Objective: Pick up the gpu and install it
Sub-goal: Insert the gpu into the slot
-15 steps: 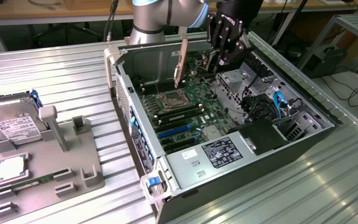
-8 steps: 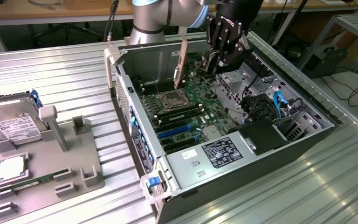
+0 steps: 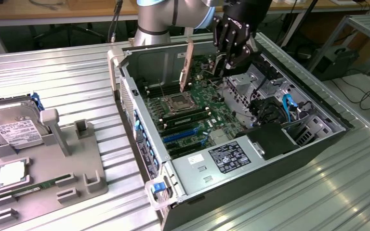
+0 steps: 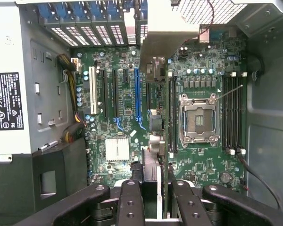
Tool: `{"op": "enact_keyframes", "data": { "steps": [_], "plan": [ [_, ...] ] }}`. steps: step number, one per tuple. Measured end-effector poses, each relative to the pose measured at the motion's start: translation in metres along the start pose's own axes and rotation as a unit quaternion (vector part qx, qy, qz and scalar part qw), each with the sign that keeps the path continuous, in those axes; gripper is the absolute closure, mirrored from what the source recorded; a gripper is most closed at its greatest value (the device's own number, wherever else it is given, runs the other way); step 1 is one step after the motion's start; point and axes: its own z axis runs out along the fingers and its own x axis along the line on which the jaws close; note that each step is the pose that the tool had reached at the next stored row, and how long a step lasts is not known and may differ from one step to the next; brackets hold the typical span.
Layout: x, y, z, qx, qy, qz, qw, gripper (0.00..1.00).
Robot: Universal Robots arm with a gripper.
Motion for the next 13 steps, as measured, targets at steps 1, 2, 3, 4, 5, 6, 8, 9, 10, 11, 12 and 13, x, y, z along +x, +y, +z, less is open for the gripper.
{"op": "enact_keyframes", "data": {
  "steps": [1, 2, 3, 4, 5, 6, 8, 9, 10, 11, 12, 13],
  "plan": [
    [0.0000, 0.0000, 0.0003, 0.0000, -0.0001, 0.000, 1.0000, 0.72],
    [0.0000, 0.0000, 0.0005, 0.0000, 0.0000, 0.000, 1.0000, 0.72],
    [0.0000, 0.0000, 0.0007, 0.0000, 0.0000, 0.000, 1.0000, 0.72],
    [0.0000, 0.0000, 0.0008, 0.0000, 0.0000, 0.000, 1.0000, 0.72],
    [0.0000, 0.0000, 0.0010, 0.0000, 0.0000, 0.000, 1.0000, 0.72],
    [0.0000, 0.0000, 0.0012, 0.0000, 0.0000, 0.000, 1.0000, 0.72],
    [0.0000, 0.0000, 0.0016, 0.0000, 0.0000, 0.000, 1.0000, 0.72],
    [0.0000, 0.0000, 0.0044, 0.0000, -0.0001, 0.000, 1.0000, 0.72],
    [0.0000, 0.0000, 0.0068, 0.0000, -0.0001, 0.000, 1.0000, 0.72],
    [0.0000, 0.0000, 0.0070, 0.0000, -0.0001, 0.000, 1.0000, 0.72],
    [0.0000, 0.0000, 0.0071, 0.0000, -0.0001, 0.000, 1.0000, 0.72],
    [0.0000, -0.0001, 0.0079, 0.0000, -0.0001, 0.000, 1.0000, 0.72]
  ]
}}
